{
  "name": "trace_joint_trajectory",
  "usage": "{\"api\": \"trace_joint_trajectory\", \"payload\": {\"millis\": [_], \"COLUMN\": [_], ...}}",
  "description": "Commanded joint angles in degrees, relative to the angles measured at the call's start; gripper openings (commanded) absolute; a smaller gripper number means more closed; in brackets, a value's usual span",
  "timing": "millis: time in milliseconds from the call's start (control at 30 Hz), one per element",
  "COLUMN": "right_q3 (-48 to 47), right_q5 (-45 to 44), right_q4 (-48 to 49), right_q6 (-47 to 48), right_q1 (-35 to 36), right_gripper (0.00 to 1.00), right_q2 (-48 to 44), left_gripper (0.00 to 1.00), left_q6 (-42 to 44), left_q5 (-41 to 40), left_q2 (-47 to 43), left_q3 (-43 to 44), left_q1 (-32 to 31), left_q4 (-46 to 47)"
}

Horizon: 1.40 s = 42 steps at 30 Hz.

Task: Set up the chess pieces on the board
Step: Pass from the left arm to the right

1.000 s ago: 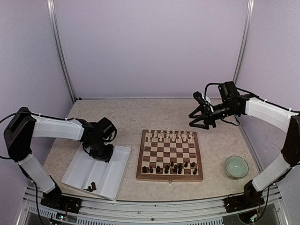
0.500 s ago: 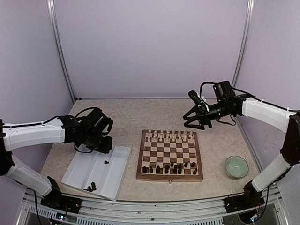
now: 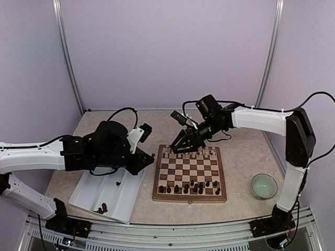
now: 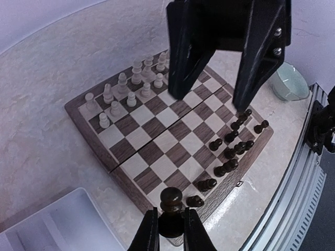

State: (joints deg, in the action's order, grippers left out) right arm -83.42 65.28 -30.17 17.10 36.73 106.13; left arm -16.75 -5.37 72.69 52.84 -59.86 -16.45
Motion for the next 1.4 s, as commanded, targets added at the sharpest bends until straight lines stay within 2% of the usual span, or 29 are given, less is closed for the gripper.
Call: {"api": "trace_joint_trajectory", "payload": {"millis": [0, 267, 533, 867, 967, 1067, 1233, 1367], "right_q3": [-4.29, -7.44, -8.79, -9.1, -9.68, -9.83, -2.95, 4.47], "right_q5": [4.79, 4.21, 4.24, 4.57, 3.3, -0.65, -15.31, -24.51], "right_q4": [-3.32, -4.35, -5.34, -5.35, -6.18, -7.59, -4.94, -2.73], "right_q6": [-3.81, -4.43, -4.12, -4.14, -2.87, -0.11, 6.65, 11.14], "right_q1": [1.83, 5.46, 6.75, 7.08, 7.09, 7.04, 7.04, 7.23], "right_gripper": [0.48, 0.47, 0.39, 0.15, 0.09, 0.07, 0.07, 0.07], "right_q2": [2.58, 5.23, 7.12, 7.73, 7.42, 6.05, -0.13, -4.06], "left_gripper": [0.07, 0.07, 0.07, 0.08, 0.18, 0.29, 0.39, 0.44], "left_q6": [2.81, 3.56, 3.57, 3.57, 3.38, 4.35, 8.91, 11.11], "left_q5": [2.79, 4.47, 4.22, 3.94, 1.59, 0.45, -3.56, -8.24], "left_q2": [2.17, 5.37, 5.8, 6.32, 6.62, 5.93, 0.91, -3.27], "left_q3": [2.6, 4.64, 4.82, 4.73, 4.94, 5.08, 5.18, 3.0], "left_q1": [-0.79, -2.06, -2.47, -2.88, -2.87, -2.83, -2.47, 1.33], "left_q4": [6.43, 7.53, 7.87, 8.19, 7.3, 5.48, 1.69, 1.52]}}
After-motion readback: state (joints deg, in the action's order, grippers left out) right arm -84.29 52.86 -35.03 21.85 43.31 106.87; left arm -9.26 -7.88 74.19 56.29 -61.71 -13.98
